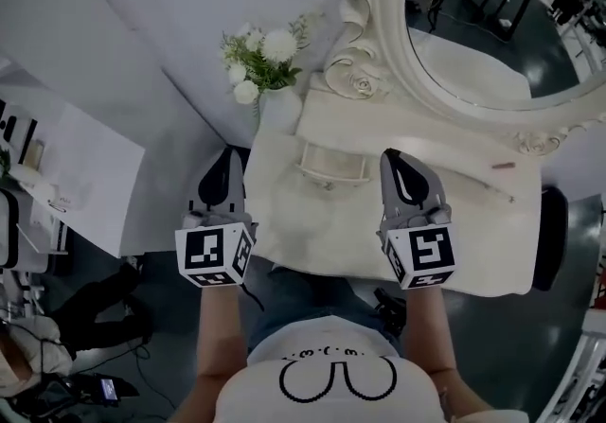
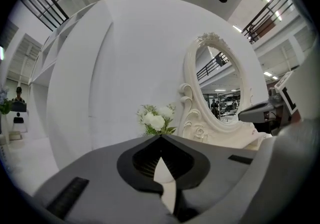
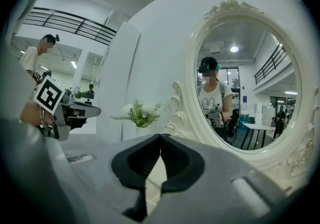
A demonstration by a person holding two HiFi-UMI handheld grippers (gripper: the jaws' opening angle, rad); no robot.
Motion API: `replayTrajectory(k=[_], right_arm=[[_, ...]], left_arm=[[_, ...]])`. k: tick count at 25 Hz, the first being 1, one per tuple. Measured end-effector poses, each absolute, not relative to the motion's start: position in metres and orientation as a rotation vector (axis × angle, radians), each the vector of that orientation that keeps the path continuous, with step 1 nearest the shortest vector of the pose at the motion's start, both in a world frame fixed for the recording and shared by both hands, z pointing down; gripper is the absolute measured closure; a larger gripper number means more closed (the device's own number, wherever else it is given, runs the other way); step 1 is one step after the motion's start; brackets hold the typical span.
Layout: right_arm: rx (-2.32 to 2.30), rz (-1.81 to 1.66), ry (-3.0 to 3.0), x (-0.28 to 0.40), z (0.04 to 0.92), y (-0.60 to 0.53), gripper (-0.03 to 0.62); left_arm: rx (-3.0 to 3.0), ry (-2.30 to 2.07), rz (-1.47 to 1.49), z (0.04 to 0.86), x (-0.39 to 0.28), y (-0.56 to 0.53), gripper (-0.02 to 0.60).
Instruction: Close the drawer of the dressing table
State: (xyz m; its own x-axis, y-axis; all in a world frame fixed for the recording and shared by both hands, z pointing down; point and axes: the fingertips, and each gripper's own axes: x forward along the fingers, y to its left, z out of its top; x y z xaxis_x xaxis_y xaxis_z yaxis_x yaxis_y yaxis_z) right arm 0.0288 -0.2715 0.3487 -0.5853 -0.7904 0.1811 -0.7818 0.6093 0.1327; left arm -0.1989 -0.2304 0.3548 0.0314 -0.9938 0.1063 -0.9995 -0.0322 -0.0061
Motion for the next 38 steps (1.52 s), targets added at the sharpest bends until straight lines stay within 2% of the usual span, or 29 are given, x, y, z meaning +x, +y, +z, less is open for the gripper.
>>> replayTrajectory(k=[7, 8, 12, 14, 30, 34, 38], right_arm=[[1.433, 0.010, -2.534, 0.013, 0.349, -0.260, 0.587], [1.466, 0.025, -2.525, 0.011, 0.349, -0.259, 0.556], [1.590, 0.107, -2.470, 0.005, 0.353, -0.257, 0.329], [1.608, 0.149, -2.455, -0.002, 0.359, -0.255, 0.289], [1.606, 0.513, -2.207, -0.024, 0.501, -0.239, 0.305], [1.598, 0.583, -2.135, -0.028, 0.540, -0.241, 0.370], [1.578, 0.667, -2.085, -0.034, 0.572, -0.242, 0.407]], left_arm=[[2.328, -2.011, 0.127, 0.350, -0.216, -0.247, 0.583], [2.347, -1.995, 0.129, 0.348, -0.218, -0.247, 0.583], [2.394, -1.947, 0.116, 0.345, -0.228, -0.249, 0.583], [2.411, -1.929, 0.115, 0.344, -0.233, -0.247, 0.583], [2.387, -1.733, 0.206, 0.413, -0.239, -0.246, 0.583], [2.385, -1.685, 0.239, 0.432, -0.236, -0.253, 0.583], [2.390, -1.632, 0.272, 0.448, -0.229, -0.259, 0.583]])
